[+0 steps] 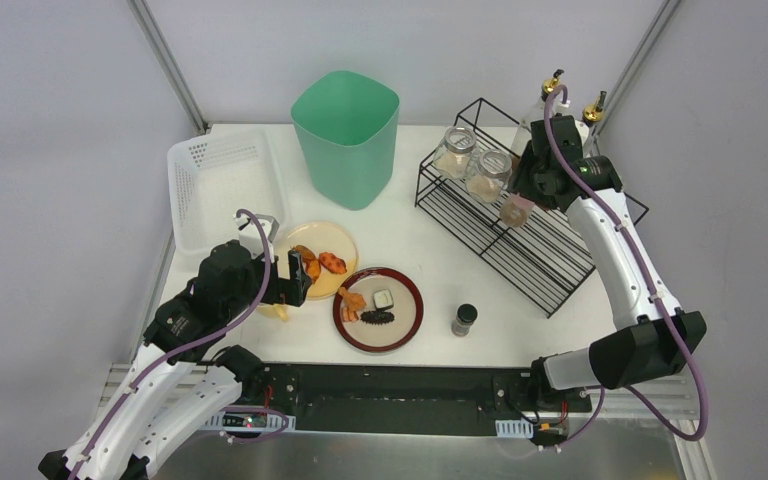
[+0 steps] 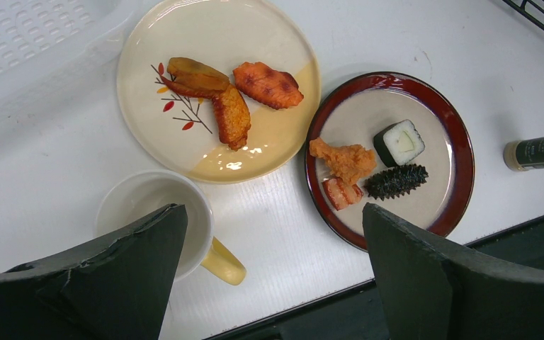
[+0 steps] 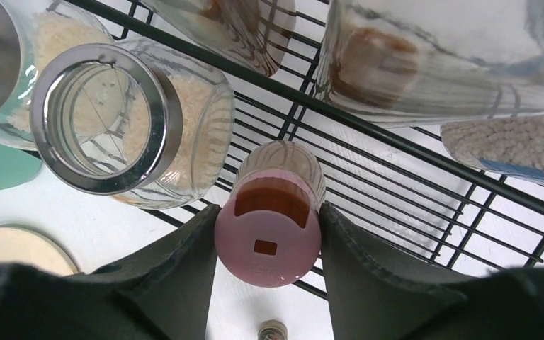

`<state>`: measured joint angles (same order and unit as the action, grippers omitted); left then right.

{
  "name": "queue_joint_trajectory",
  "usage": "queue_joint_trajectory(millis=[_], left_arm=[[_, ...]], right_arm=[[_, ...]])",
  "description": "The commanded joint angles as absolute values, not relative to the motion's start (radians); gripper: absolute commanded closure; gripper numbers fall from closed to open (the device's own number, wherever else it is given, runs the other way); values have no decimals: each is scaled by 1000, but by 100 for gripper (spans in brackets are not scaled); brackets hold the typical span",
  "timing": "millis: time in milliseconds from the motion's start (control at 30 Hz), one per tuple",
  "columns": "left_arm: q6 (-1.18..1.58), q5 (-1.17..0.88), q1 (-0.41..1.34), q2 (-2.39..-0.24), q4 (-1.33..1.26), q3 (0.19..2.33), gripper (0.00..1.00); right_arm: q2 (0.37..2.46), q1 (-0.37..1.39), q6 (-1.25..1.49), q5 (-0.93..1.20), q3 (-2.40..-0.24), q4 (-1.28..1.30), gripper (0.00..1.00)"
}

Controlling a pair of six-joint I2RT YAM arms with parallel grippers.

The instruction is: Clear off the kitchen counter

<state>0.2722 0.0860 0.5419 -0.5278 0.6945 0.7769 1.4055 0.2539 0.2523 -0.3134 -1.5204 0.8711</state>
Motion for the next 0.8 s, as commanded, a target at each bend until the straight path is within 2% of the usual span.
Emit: queue_joint_trajectory(millis=[0, 67, 233, 300, 533, 767], left_arm=[[256, 79, 540, -524, 690, 793, 0], [257, 78, 540, -523, 689, 793, 0], [256, 80, 540, -525, 689, 793, 0], [257, 80, 540, -527, 689, 793, 0], [256, 81, 541, -534, 689, 793, 0], [257, 85, 540, -541, 689, 793, 0]], right_arm=[[1409, 247, 247, -321, -1511, 850, 39], [1403, 248, 246, -322, -1519, 853, 29], [1371, 249, 242, -305, -1544, 877, 14], [1352, 251, 239, -298, -1552, 892, 2], [1214, 325, 238, -285, -1521, 938, 1], [1052, 461, 294, -240, -1362, 951, 1]])
